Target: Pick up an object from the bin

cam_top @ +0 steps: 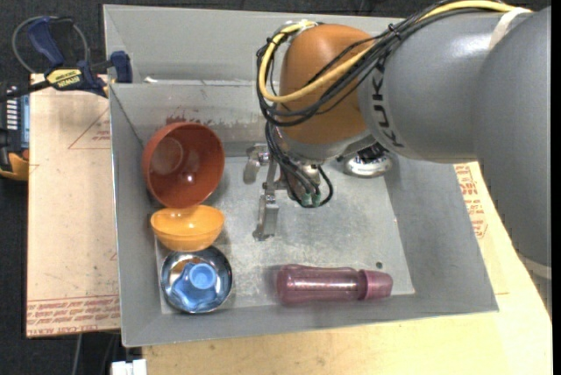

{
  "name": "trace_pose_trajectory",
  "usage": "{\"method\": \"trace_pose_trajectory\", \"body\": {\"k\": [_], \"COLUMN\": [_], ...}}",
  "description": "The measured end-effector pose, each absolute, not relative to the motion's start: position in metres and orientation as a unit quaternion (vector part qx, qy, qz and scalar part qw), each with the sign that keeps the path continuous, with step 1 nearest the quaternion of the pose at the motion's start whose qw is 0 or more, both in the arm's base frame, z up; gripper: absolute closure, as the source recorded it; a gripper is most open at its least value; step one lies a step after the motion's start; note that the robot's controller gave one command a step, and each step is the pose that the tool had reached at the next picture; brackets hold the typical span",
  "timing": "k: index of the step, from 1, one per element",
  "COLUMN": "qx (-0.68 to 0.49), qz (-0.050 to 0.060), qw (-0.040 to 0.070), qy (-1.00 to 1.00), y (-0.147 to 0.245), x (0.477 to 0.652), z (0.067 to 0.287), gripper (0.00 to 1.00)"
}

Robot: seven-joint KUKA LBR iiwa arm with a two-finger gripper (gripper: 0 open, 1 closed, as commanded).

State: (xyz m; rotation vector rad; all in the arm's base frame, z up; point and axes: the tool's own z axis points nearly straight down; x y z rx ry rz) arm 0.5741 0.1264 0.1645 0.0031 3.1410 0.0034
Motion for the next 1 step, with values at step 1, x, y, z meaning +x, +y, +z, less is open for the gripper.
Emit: {"method": "trace_pose_trajectory", "body": {"k": [1], "qx": [0.001], "qz": [0.001], "qw": [0.000], "qy": [1.000], "y": [0.1264], "x": [0.5741], "z": [0.1645], "gripper": [0.00]}}
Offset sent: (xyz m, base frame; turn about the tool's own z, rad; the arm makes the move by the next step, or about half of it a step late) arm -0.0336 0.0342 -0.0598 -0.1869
